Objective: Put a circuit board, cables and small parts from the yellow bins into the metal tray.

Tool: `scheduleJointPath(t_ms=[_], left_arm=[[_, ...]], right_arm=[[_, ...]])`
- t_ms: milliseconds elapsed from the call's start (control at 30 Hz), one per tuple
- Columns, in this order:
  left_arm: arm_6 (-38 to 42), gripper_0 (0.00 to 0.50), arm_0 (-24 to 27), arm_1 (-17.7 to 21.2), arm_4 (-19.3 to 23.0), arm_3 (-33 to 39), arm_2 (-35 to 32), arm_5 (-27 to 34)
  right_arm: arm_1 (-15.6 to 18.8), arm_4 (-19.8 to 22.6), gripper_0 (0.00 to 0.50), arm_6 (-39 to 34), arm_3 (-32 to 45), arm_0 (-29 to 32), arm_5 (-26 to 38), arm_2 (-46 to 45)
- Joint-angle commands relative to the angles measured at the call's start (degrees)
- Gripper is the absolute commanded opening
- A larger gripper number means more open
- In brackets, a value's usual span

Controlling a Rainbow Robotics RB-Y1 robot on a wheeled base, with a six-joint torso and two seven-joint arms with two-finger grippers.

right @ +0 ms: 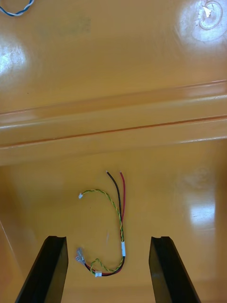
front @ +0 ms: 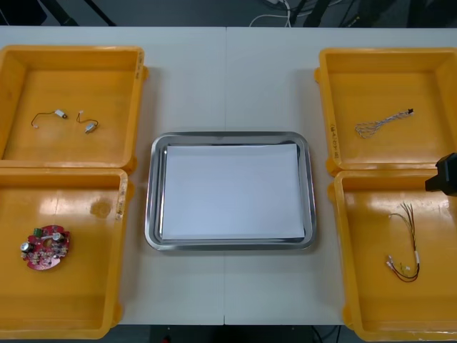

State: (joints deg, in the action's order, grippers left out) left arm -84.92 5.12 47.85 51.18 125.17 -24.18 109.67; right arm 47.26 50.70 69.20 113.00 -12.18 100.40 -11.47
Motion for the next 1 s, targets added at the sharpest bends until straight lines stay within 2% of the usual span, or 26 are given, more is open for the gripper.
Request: scheduleJointPath(t_ms=[33, 467, 1000], left_arm=[[-2.09, 0.5, -0.9, 0.76, -0.47, 0.96, -1.66, 0.02], [-1.83, 0.5, -1.96, 0.93, -0.64, -0.62, -0.08, -0.34], [1.87, 0.5, -1.25, 1.46, -4.51, -0.8, 3.17, -3.06]], right_arm=[[-0.33, 0.46, 0.5, 0.24, 1.88, 0.49, -0.47, -1.8], [-0.33, 0.46, 0.5, 0.24, 1.88, 0.49, -0.47, -1.8], [0.2, -0.25, 0.5, 0.15, 1.88, 0.05, -0.91, -2.76]])
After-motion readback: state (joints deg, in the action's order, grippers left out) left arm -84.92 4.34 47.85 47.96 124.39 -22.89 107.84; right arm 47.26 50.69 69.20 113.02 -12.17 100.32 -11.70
